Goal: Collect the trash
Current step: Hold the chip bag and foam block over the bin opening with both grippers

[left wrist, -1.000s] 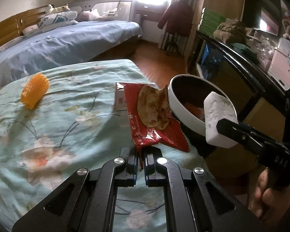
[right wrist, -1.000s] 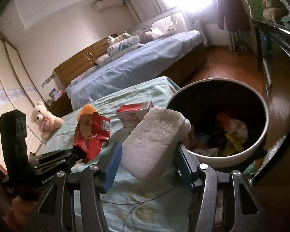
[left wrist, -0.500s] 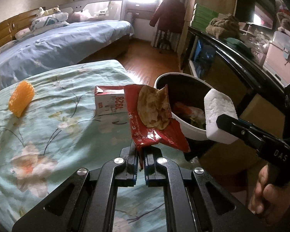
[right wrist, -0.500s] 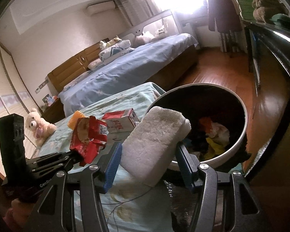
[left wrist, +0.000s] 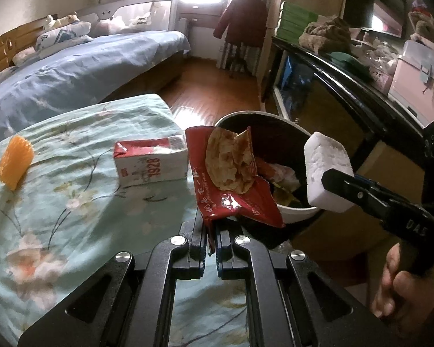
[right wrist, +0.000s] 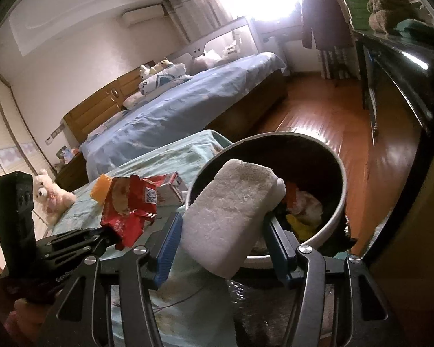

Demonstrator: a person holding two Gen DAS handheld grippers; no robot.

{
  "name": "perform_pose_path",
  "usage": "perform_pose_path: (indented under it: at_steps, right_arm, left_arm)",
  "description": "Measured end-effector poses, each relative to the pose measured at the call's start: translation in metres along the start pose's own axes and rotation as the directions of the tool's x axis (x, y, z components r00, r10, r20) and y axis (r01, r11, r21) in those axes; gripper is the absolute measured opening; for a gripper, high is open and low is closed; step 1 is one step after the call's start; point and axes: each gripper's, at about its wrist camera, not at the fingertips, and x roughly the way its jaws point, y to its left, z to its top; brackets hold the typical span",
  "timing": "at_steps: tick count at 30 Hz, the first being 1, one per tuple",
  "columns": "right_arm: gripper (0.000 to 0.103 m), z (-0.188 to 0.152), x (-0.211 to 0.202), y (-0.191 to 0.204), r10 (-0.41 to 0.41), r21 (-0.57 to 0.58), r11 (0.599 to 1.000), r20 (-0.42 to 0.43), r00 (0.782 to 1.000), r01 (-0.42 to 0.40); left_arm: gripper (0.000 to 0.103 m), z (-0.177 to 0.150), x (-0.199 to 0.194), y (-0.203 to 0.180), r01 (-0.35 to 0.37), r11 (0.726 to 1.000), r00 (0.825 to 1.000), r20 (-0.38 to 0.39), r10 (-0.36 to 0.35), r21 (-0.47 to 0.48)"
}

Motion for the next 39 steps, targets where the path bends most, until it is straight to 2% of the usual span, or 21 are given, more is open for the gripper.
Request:
perform_pose_path:
  at_steps: [27,39]
  right_arm:
    - [0.058,0.019,0.007,-0.033,-0.082,0.0,0.997,0.025,0.996,0.082]
    - [0.059,0.024,0.022,-0.036,-0.093,-0.008,0.996,-0.001,0.996,0.093]
  left_arm:
    - [0.004,0.033,0.038,-0.035,0.022,0.998,0.999,-0.03,-0.021,0.055]
    - [0.005,0.04,0.058,-0.037,0.028,0.998,0.998,-0.064,-0.024,0.056]
